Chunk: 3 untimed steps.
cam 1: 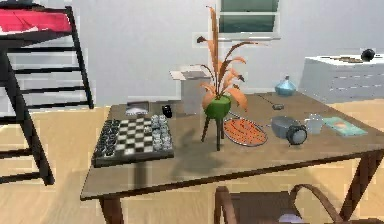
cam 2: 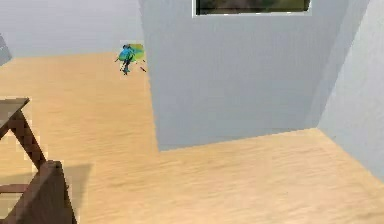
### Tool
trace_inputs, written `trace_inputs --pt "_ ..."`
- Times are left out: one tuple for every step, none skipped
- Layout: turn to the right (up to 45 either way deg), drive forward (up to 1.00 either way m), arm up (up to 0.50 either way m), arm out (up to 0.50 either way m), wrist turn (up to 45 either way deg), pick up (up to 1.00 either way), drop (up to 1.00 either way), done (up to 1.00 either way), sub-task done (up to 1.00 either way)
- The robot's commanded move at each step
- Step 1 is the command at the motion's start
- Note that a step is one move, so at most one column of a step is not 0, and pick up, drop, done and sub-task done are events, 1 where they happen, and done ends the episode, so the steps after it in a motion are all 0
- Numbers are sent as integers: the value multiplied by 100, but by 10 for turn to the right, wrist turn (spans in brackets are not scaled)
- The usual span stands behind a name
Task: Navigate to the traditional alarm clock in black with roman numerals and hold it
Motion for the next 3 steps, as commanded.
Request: trace_inputs --pt "-450 0 0 0 0 0 0 0 0" --pt "-150 0 0 0 0 0 0 0 0" --pt "450 0 0 0 0 0 0 0 0"
